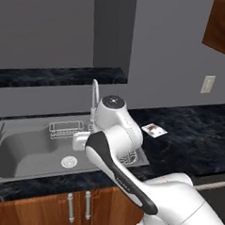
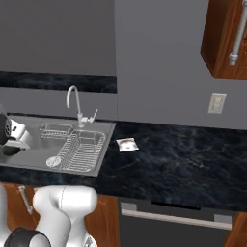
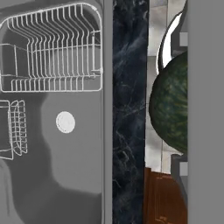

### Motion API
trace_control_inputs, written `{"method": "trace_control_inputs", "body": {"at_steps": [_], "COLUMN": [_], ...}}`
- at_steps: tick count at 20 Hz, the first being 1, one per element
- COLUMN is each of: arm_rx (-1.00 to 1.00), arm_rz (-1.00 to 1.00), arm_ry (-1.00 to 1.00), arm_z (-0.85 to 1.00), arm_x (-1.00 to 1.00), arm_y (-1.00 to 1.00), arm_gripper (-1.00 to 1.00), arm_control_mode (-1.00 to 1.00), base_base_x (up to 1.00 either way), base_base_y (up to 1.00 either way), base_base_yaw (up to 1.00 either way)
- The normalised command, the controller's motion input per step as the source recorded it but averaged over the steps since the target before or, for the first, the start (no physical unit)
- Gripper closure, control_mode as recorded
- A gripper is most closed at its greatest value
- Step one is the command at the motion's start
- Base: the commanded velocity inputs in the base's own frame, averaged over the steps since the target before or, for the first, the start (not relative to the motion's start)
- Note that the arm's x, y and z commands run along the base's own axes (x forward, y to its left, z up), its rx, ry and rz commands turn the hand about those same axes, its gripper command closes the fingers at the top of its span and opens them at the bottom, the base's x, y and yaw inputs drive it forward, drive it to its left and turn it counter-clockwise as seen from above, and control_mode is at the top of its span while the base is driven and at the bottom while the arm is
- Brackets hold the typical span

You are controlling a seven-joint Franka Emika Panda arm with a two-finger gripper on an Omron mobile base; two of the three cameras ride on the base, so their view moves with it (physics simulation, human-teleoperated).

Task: Turn on the sink faucet. Then move the squash from the counter to the sink. Turn off the sink. Move the vegetable from the sink to the pot next to the stove. Finally move the pot to the front left burner.

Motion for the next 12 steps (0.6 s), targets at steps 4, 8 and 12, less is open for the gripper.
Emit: {"method": "trace_control_inputs", "body": {"at_steps": [4, 8, 12], "arm_rx": [0.0, 0.0, 0.0], "arm_rz": [0.0, 0.0, 0.0], "arm_ry": [0.0, 0.0, 0.0], "arm_z": [0.0, 0.0, 0.0], "arm_x": [0.0, 0.0, 0.0], "arm_y": [0.0, 0.0, 0.0], "arm_gripper": [1.0, 1.0, 1.0], "arm_control_mode": [1.0, 1.0, 1.0], "base_base_x": [-0.33, -0.16, -0.03], "base_base_y": [-0.15, -0.19, -0.14], "base_base_yaw": [-0.34, -0.41, -0.43]}}
